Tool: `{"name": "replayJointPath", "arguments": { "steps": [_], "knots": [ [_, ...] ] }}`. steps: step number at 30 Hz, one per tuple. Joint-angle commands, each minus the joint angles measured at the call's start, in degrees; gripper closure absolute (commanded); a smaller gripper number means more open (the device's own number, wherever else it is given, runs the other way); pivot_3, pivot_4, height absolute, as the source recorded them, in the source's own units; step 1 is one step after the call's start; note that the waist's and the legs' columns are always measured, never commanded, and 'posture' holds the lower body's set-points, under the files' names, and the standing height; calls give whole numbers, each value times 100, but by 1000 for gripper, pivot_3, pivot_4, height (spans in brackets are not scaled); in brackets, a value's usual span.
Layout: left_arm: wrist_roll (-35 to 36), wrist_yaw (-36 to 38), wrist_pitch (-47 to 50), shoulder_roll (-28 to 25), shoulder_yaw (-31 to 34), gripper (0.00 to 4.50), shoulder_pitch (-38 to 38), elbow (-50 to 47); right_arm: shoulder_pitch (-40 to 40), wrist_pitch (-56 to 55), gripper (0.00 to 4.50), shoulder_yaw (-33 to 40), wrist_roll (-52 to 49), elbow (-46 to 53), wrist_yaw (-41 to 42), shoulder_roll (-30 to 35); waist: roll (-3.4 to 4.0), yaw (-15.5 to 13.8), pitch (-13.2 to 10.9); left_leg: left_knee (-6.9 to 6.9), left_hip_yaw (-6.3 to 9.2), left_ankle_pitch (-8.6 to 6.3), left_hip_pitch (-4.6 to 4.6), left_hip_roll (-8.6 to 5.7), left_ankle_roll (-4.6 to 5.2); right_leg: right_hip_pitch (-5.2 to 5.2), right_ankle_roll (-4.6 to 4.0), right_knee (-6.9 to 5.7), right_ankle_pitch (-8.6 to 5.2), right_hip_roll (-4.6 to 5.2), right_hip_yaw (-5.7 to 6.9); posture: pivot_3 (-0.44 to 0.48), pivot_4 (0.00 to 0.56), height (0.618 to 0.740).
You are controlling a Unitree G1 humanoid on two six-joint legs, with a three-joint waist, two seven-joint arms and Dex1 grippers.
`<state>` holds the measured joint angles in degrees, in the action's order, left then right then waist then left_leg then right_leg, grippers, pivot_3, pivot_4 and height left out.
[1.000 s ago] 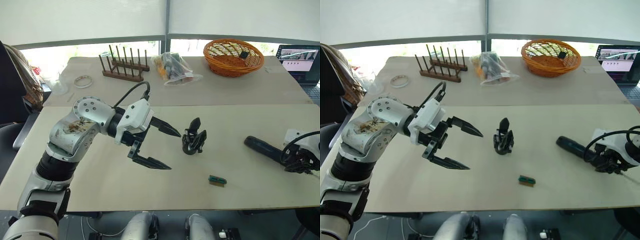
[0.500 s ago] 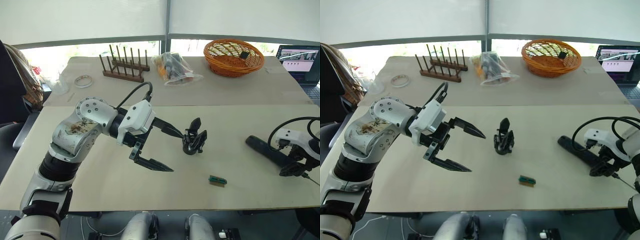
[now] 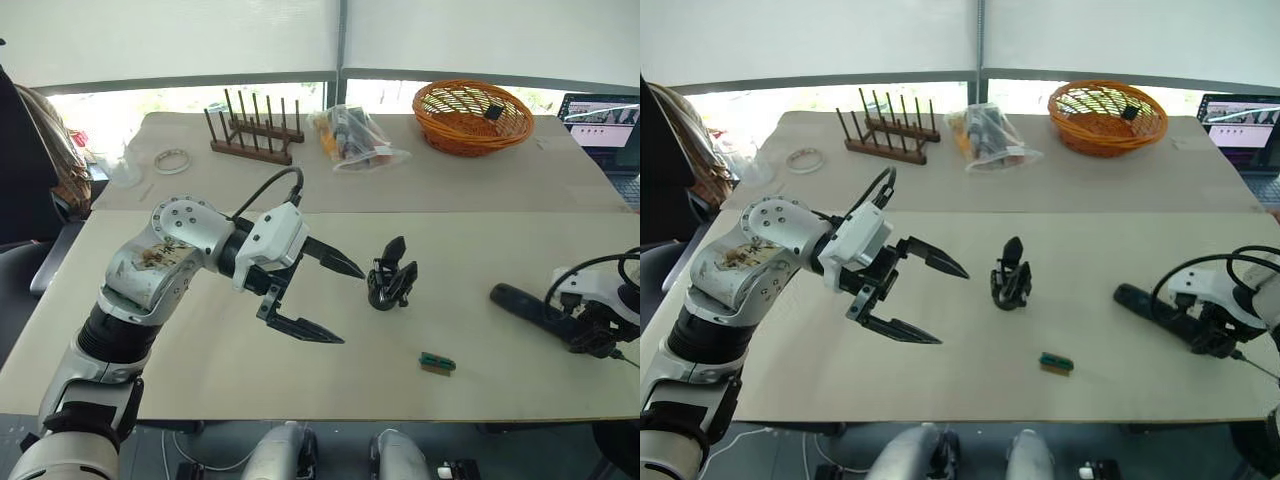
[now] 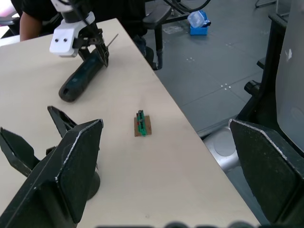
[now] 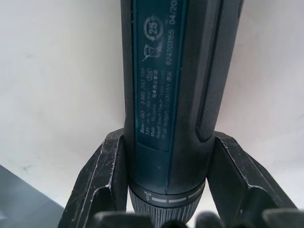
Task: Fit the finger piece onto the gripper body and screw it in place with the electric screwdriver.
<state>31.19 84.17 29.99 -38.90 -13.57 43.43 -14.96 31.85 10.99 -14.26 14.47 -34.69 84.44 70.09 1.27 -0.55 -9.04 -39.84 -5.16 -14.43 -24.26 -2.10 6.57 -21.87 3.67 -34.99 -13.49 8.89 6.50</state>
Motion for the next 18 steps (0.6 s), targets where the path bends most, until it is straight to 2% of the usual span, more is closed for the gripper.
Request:
{"name": "replayJointPath", "arguments": {
  "steps": [1, 2, 5, 8, 10, 13, 14, 16, 18],
  "knots": [
    [-26, 113, -46, -28, -32, 0, 54, 130, -607, 473, 2575, 1613, -1031, 1151, -142, 404, 9, 4, -5, 0, -9, 0, 0, 1, 0, -4, 0, -2, 0, 0, -8, 0, 150, 740],
    [-49, 139, -11, -42, -62, 0, 35, 225, -1006, 1144, 2575, 2581, -1518, 1949, -232, 130, 10, -2, -5, 1, -14, 0, -2, 3, 0, -8, 0, -6, 0, 0, -16, 0, 150, 740],
    [-73, 263, -27, -83, -107, 0, -44, 435, -1893, 2882, 2575, 4719, -2549, 4117, -682, -822, 9, 14, -5, 3, -16, 1, 0, 25, -3, -9, -2, -14, 1, -12, -16, 0, 150, 740],
    [-358, 393, -598, -35, -219, 0, -272, 593, -2478, 4217, 2575, 6149, -3545, 6210, -1313, -2037, 9, -61, -5, 5, -2, 7, -3, 37, -14, -18, -3, -25, 2, -26, -14, 0, 150, 740],
    [-620, 432, -1097, 28, -333, 0, -487, 651, -2713, 4648, 2575, 6661, -4023, 7175, -1787, -2695, 9, -135, -5, 4, 7, 6, -3, 36, -15, -15, -3, -22, 2, -27, -17, 0, 150, 740],
    [-547, 334, -1132, 257, -317, 0, -647, 734, -2617, 5171, 2575, 7381, -4788, 8210, -2800, -3699, 5, -178, -8, -4, 1, 4, -10, 10, -14, -20, -7, -17, 4, -22, -59, 0, 150, 740],
    [-568, 306, -1170, 323, -328, 0, -682, 777, -2700, 5208, 2575, 7585, -5030, 8523, -3092, -4042, 2, -194, -7, -2, 5, -14, -10, 4, -45, -34, -6, -11, 4, -22, -73, 0, 150, 740],
    [-615, 278, -1246, 427, -325, 0, -735, 882, -3086, 5105, 2575, 7777, -5394, 9062, -3532, -4649, 1, -209, -7, -3, 12, -20, -6, -7, -51, -37, -5, -8, 4, -21, -98, 0, 150, 740],
    [-459, 294, -1287, 596, -240, 0, -800, 957, -3812, 4505, 2575, 7652, -5654, 9401, -3828, -5215, -4, -228, -3, 2, 19, -20, -2, -10, -52, -36, -3, -12, 4, -26, -105, 0, 150, 740]
  ]
}}
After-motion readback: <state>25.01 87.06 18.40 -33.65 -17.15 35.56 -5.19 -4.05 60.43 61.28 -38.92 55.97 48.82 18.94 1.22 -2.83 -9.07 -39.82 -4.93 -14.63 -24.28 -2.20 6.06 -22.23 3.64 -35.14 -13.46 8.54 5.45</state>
